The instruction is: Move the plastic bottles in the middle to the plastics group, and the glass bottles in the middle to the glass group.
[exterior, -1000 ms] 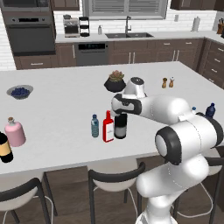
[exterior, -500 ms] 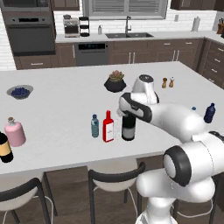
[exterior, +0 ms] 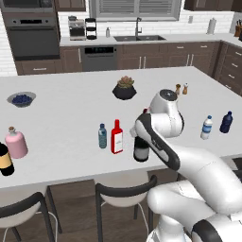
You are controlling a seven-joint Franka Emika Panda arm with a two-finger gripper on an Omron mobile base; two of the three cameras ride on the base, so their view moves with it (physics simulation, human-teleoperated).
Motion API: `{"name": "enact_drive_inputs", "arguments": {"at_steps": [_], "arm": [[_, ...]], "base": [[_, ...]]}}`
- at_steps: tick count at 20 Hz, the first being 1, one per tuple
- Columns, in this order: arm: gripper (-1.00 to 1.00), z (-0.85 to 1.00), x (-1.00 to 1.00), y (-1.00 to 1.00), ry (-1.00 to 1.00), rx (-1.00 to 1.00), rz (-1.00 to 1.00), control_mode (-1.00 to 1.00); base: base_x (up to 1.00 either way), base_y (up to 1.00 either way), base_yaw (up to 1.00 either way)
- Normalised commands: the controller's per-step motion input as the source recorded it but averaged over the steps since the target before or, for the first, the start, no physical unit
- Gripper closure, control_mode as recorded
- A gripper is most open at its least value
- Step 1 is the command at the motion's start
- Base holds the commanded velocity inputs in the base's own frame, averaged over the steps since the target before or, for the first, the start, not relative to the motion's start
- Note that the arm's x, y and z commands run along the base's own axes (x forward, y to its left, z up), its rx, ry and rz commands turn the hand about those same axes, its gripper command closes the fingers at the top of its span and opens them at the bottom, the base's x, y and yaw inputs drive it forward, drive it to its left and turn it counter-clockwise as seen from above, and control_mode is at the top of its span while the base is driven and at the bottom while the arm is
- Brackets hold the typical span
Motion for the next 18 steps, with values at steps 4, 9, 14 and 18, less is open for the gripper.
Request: {"name": "enact_drive_inputs", "arguments": {"at_steps": [4,9,14,18], "arm": [[1.0,0.21,-0.21,0.9,-0.01,0.0,0.17,-1.0],[1.0,0.31,0.0,0.95,0.0,0.0,0.2,-1.0],[1.0,0.28,0.0,0.91,0.0,0.0,0.25,-1.0],[1.0,0.02,0.0,0.98,0.05,0.0,0.29,-1.0]], "base": [[0.0,0.0,0.0],[0.0,0.0,0.0],[0.0,0.0,0.0],[0.0,0.0,0.0]]}}
